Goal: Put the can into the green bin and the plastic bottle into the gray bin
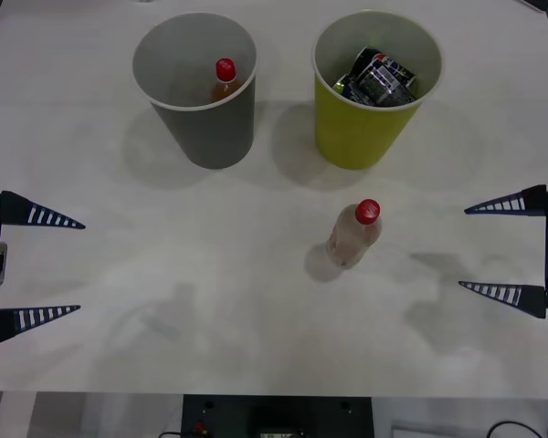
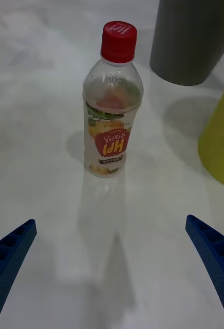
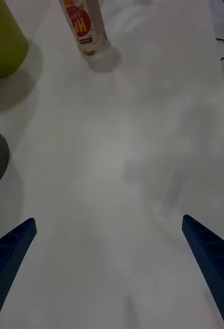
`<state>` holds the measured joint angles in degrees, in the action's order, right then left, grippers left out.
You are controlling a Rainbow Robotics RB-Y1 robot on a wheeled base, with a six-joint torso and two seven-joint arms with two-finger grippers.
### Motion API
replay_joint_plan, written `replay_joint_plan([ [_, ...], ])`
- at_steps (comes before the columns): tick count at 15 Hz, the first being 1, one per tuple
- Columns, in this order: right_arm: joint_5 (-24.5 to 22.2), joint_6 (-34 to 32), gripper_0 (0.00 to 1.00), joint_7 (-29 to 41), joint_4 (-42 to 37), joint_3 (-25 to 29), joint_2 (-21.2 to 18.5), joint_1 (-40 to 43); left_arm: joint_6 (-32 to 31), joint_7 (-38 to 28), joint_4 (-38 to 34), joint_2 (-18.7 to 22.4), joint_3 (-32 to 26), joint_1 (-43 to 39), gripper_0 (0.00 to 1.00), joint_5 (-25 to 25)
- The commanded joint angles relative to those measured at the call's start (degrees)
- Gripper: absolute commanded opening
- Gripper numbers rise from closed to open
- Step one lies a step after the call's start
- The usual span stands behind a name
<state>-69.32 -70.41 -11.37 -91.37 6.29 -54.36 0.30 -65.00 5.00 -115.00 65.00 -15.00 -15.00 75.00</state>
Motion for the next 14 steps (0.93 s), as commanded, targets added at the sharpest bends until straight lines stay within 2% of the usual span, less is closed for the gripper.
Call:
replay_joint_plan([
  [1,2.00,-0.34,1.00,-4.54,5.06,-2.24,2.15,-3.02,0.00,0.00,0.00,0.00,0.00,0.00,0.98,0.00],
  [14,2.00,-3.42,1.00,-9.28,22.29,-2.42,19.55,-11.90,0.00,0.00,0.00,0.00,0.00,0.00,0.98,0.00],
])
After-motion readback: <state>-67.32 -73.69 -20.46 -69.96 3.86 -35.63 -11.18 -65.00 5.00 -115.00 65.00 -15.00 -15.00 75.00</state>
